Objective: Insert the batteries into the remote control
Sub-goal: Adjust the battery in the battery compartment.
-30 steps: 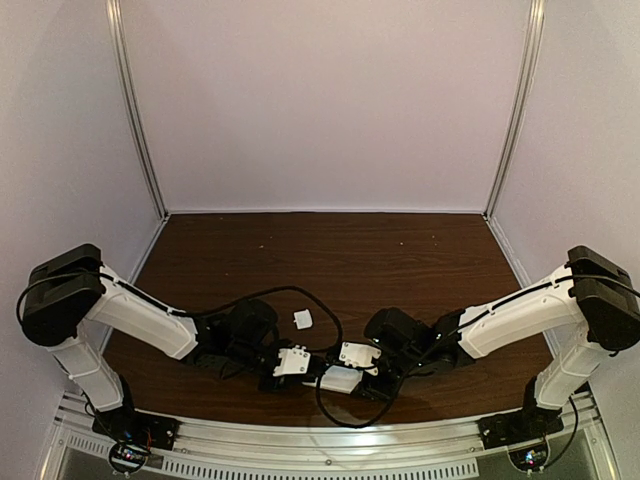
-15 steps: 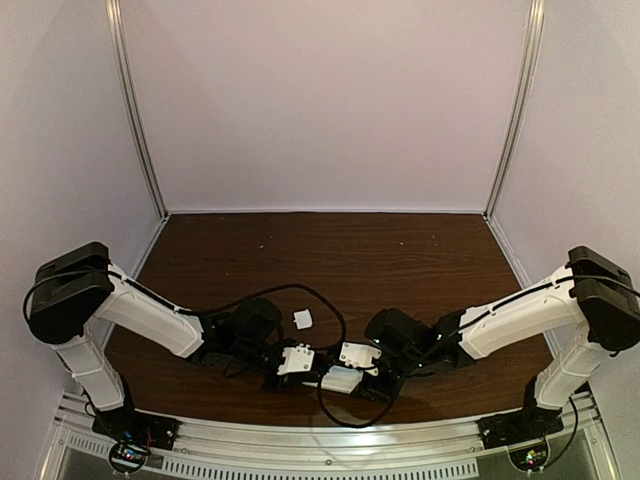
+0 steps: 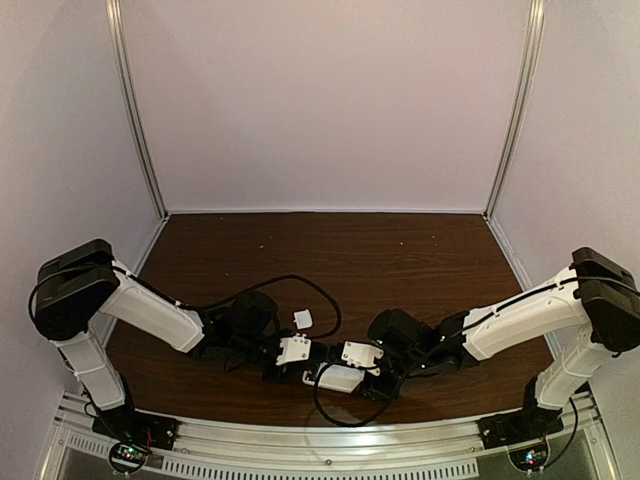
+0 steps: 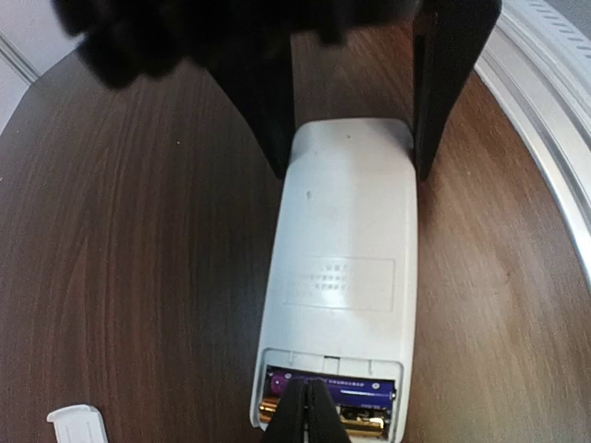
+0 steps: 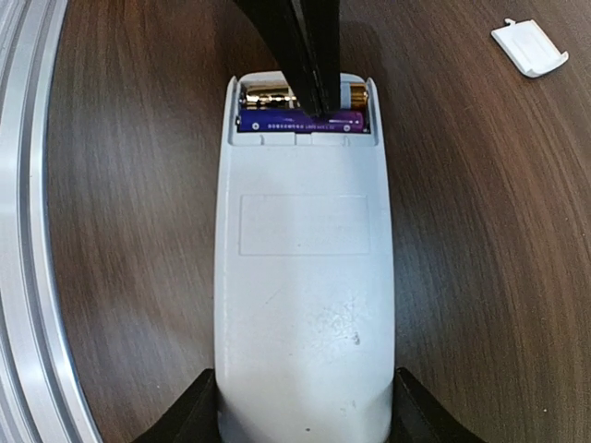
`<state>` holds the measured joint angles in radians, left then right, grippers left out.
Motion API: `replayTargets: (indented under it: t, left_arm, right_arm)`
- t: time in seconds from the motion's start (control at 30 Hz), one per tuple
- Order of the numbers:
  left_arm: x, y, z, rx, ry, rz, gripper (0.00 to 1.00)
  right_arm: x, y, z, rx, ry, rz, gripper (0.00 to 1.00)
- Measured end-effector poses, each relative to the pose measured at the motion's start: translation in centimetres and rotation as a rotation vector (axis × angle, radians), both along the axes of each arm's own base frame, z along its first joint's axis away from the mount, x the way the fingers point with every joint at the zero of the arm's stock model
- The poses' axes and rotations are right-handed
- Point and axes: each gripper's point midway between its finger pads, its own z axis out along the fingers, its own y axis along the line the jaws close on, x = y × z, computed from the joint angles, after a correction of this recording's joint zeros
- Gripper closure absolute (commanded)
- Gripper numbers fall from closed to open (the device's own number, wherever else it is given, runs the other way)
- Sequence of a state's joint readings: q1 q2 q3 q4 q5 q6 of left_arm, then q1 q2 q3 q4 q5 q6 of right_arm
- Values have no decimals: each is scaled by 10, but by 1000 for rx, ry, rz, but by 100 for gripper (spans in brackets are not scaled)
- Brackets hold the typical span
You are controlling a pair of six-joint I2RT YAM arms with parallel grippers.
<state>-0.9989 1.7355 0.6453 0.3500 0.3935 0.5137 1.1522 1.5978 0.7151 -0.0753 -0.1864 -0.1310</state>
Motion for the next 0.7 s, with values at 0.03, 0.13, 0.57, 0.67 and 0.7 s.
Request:
replayTargets:
  t: [0.03,0.13,0.57,0.67,0.7]
  left_arm:
    - [5,2,0,4,-7,12,97]
    - [6,3,0,6,-19,13,97]
    - [9,20,20,-2,-43,61,82]
    - [10,17,43,-60,-62,69,79]
    - [10,17,53,-83,-71,72,79]
  right_arm:
    - [0,-1,1,3,-1,-1,98]
    - [-1,0,5,15,-4,-2,98]
    - [-9,-1,7,18,6,17,99]
    - [-9,-1,6,17,5,18,99]
    - [-9,-1,6,17,5,19,99]
